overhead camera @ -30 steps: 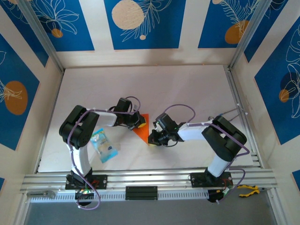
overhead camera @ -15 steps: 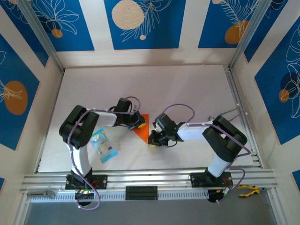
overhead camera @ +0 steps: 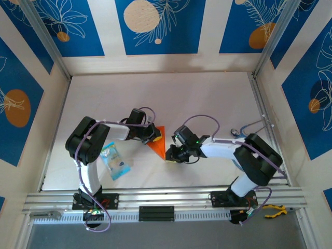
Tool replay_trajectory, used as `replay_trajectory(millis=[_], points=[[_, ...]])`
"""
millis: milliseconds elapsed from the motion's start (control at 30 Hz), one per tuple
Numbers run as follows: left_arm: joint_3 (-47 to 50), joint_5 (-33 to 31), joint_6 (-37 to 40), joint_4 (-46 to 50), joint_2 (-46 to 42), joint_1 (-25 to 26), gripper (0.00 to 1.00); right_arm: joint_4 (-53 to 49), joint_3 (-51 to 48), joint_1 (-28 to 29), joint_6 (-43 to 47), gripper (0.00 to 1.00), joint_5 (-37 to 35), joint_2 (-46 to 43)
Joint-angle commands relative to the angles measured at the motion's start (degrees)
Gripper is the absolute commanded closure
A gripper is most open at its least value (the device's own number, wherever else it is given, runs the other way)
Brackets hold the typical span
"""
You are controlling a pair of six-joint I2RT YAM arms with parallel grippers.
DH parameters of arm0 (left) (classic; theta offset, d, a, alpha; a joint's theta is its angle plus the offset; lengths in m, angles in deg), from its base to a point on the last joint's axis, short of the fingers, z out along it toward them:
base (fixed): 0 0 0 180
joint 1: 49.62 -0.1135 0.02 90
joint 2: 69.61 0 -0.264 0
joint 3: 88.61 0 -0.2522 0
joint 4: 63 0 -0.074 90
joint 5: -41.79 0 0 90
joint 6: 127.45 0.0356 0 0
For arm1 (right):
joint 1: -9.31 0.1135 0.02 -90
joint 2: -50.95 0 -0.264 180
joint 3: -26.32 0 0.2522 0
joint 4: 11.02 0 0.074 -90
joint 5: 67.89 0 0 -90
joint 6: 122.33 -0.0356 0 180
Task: Fold a paper plane with a square sheet of paper (pick it up from the middle)
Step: Fourth fold the wing at the center of the table.
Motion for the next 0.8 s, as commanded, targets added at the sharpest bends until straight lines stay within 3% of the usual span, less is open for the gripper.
replay_trajectory(millis=[0,200,500,767], points=[[1.4,-2.1,0.1,1.6,0.9,0.2,0.9,-0.6,-0.3,-1.4,-0.5,0.82,0.4,-4.1],[1.6,-2.1,0.1,1.2,1.0,0.3,0.9,4.5,4.8,-1.4,-0.5,0.95,4.1,1.3],[1.6,-2.1,0.0,1.3,1.2,0.3,0.9,5.1,10.4,-0.2,-1.7,0.97,1.7,11.1],[1.3,-1.9,0.2,1.7,1.1,0.2,0.9,6.4,5.9,-0.1,-2.7,0.97,1.9,12.7]])
